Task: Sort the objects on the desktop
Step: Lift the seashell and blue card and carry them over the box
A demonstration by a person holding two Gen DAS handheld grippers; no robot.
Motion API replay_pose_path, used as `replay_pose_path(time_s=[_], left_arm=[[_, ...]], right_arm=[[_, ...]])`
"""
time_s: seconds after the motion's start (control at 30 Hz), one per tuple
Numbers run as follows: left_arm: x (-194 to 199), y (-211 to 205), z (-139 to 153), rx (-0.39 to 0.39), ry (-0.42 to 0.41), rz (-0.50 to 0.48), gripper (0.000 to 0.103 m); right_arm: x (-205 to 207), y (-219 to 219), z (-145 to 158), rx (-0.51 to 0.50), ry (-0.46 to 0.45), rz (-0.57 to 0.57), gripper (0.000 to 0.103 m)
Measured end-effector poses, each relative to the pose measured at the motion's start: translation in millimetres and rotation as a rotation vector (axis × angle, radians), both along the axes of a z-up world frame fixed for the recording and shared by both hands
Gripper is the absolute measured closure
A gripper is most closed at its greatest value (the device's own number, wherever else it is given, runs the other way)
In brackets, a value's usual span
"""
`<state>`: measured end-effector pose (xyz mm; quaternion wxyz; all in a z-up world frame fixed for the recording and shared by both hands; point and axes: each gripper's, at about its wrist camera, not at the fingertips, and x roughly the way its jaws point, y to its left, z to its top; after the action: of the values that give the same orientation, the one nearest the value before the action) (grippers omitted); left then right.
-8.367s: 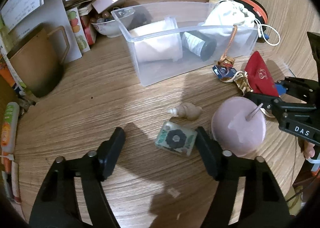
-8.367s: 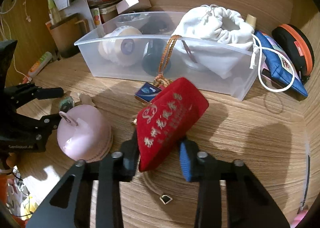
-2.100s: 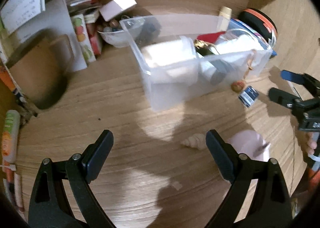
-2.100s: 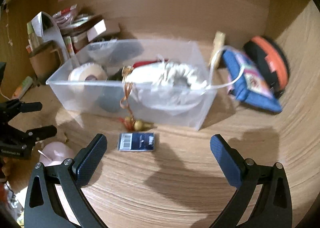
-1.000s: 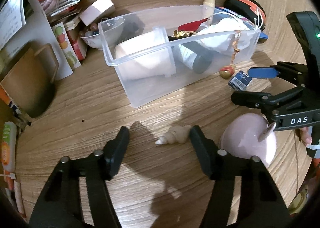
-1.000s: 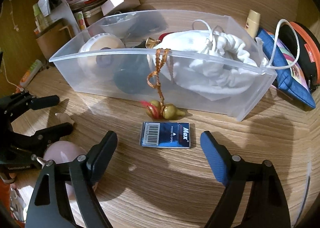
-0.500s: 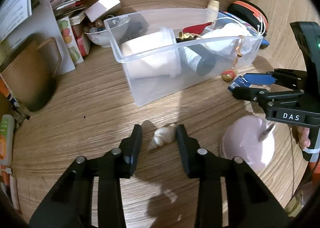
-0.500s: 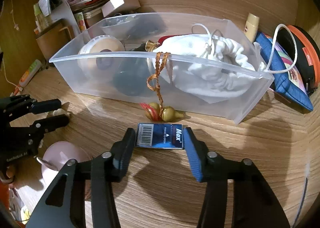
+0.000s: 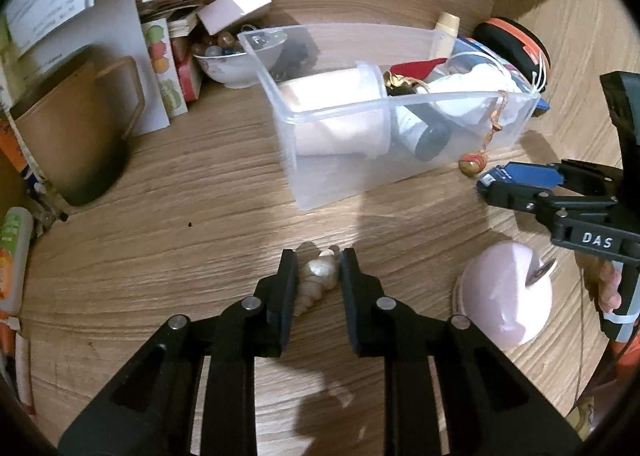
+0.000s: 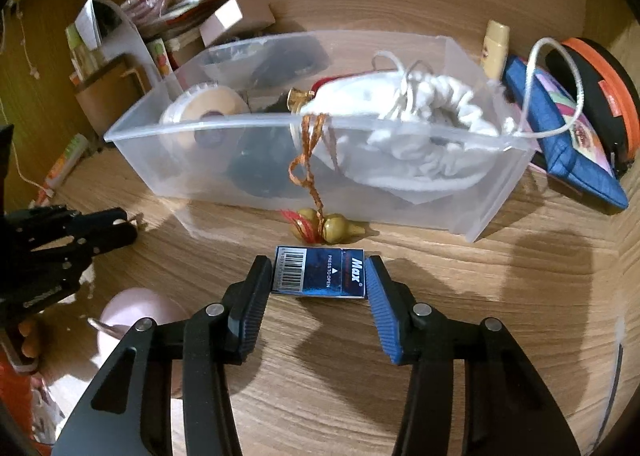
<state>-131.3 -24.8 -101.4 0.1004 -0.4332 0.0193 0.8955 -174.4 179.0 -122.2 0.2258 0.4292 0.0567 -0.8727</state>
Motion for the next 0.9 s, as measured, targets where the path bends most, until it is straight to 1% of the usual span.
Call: replay_pose_path(time_s=[0.3,0.53,0.77,0.9], left_arm=[[4.8,-12.1,14.2,0.007,0.029,0.03,0.082],[5.1,-15.0,44.7,0.013,0.102,0.04,0.082],[-6.8,-14.0,76.0,0.01,0.164,0.052,0.082],[-14.8,-7.3,84.5,0.012,0.171,0.031,0.082]], right_arm=[[17.5,5.4,29.6,-0.053,0.061,0.014,0.058],[29.8,8.7,57.1,-0.1,0.123,0.027,0.058],[31.5,10.1,76.7,-0.125,0.172,0.043,0.058],[30.4,13.2,87.4,-0.143,0.198,0.041,0.058]])
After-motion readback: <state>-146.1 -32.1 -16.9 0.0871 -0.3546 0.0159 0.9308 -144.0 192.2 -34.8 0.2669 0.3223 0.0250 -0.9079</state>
